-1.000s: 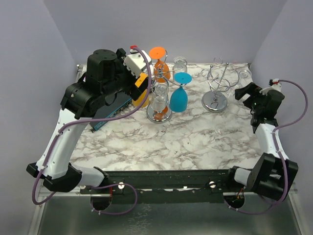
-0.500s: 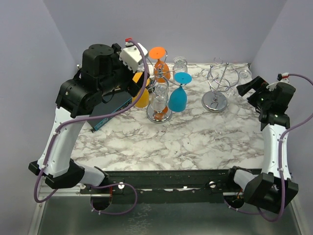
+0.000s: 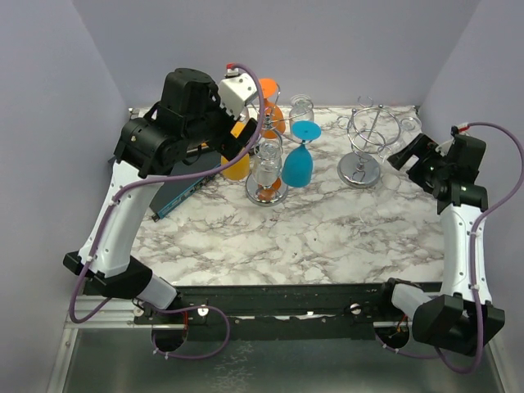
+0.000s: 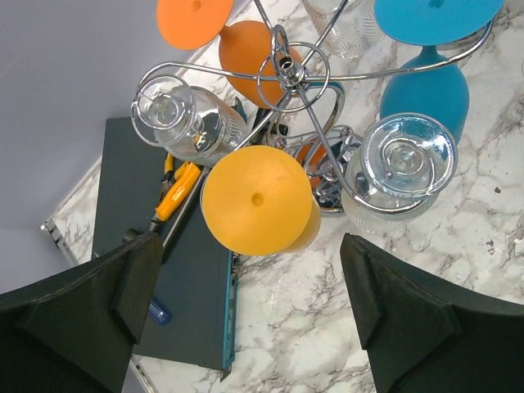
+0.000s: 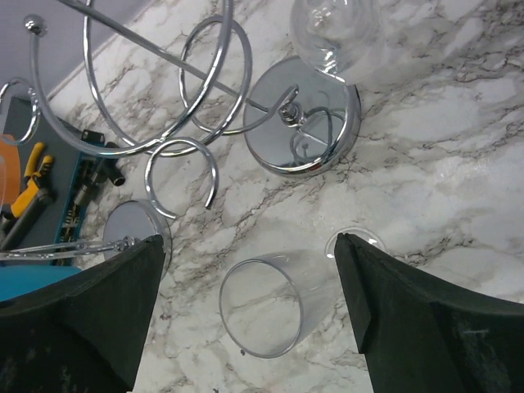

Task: Place the wine glass upside down on the wine glass rack
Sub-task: Turn the wine glass upside down at the wine rack, then pick up the wine glass at the center of the board.

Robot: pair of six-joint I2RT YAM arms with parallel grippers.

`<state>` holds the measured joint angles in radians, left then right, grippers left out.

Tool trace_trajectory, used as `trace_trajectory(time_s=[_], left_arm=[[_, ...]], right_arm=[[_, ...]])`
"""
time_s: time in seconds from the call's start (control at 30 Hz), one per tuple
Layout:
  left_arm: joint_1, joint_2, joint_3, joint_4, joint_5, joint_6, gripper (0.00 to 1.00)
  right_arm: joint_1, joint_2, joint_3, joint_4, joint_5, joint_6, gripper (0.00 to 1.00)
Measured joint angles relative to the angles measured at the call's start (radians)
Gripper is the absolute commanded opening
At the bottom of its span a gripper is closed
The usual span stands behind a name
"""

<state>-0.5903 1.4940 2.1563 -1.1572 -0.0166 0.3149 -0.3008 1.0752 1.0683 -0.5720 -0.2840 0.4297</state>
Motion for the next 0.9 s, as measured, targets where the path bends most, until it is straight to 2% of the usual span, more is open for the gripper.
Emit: trace_trajectory(time_s=[0.17,0.43,0.73,0.9], left_arm=[[0.000,0.006,0.010,-0.002,-0.005,-0.002,0.99],[0.000,0.006,0.014,-0.002,-0.007,-0.003,0.99],[0.000,0.003,-0.013,0.003,-0.003,-0.005,0.99],[0.000,0.003,-0.027,0.004,0.008,-0.010,0.99]], right_arm=[[0.023,0.002,0.059,-0.041,0.002,-0.029,0.83],[0.041,0.002,0.046,-0.126,0.063,-0.062,0.73],[0.041,0.023,0.010,-0.162,0.112,-0.066,0.51],[0.041,0.082,0.003,-0.154,0.111,-0.066,0.48]])
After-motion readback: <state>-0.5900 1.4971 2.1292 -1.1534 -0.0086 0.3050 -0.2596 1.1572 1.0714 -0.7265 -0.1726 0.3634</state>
